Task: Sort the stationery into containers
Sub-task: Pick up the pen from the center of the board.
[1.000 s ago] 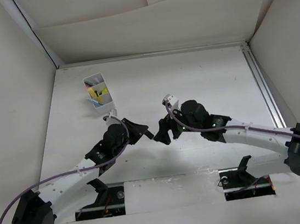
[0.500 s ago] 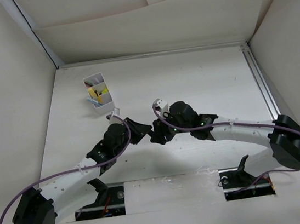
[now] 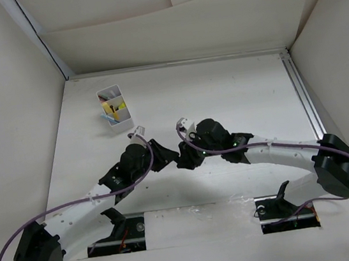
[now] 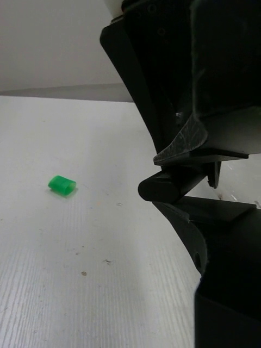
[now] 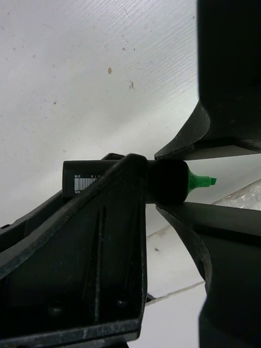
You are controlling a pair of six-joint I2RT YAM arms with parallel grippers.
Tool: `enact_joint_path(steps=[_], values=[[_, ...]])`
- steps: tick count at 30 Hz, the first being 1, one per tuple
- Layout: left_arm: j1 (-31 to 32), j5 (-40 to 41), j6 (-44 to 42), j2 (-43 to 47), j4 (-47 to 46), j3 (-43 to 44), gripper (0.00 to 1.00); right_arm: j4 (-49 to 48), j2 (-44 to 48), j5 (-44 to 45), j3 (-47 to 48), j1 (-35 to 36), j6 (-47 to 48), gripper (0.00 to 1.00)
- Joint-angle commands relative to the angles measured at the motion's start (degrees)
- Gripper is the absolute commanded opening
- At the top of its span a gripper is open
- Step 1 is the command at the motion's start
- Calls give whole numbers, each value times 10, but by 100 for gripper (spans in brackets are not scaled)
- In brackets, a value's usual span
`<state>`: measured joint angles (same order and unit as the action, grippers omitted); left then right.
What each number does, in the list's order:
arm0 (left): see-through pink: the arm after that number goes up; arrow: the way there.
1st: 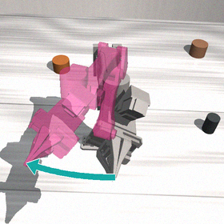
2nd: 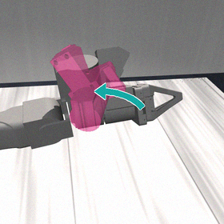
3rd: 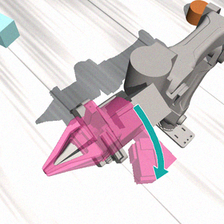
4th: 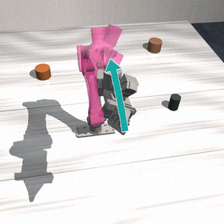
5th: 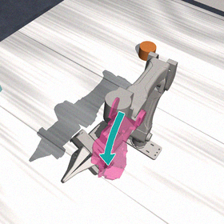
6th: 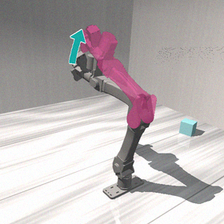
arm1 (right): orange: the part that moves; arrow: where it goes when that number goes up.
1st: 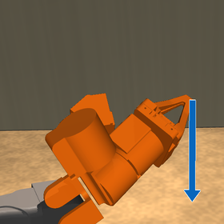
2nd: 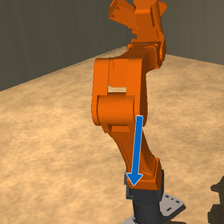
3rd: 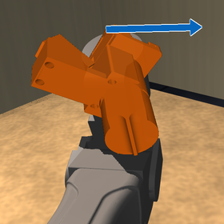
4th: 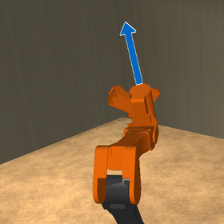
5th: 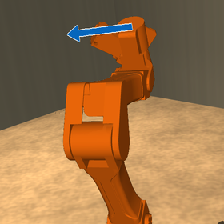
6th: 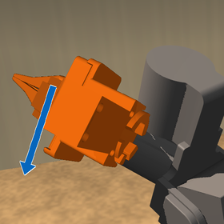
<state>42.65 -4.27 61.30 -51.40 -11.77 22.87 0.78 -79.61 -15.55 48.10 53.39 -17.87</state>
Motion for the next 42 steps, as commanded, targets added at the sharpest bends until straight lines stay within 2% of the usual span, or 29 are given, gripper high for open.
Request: enact_joint_path(steps=[1, 11, 17, 23, 26, 35, 38, 42], values=[[0, -41, -51, 20, 54, 31, 24, 10, 9, -25, 31, 3, 41, 15], [0, -86, -95, 20, 107, 58, 20, 68, 20, -60, 41, 3, 94, 15], [0, -71, -85, 42, 112, 53, 18, 78, 37, -38, 35, 3, 94, 15], [0, -83, -90, 42, 112, 53, 36, 100, 49, -32, 35, 3, 105, 15], [0, -88, -90, 42, 119, 59, 42, 106, 49, -26, 35, 3, 110, 15], [0, -108, -79, 59, 97, 47, 42, 106, 43, -32, 35, 3, 110, 15], [0, -115, -73, 59, 83, 42, 36, 106, 43, -47, 35, 3, 110, 15], [0, -122, -68, 64, 76, 35, 34, 106, 43, -53, 35, 3, 115, 15]])
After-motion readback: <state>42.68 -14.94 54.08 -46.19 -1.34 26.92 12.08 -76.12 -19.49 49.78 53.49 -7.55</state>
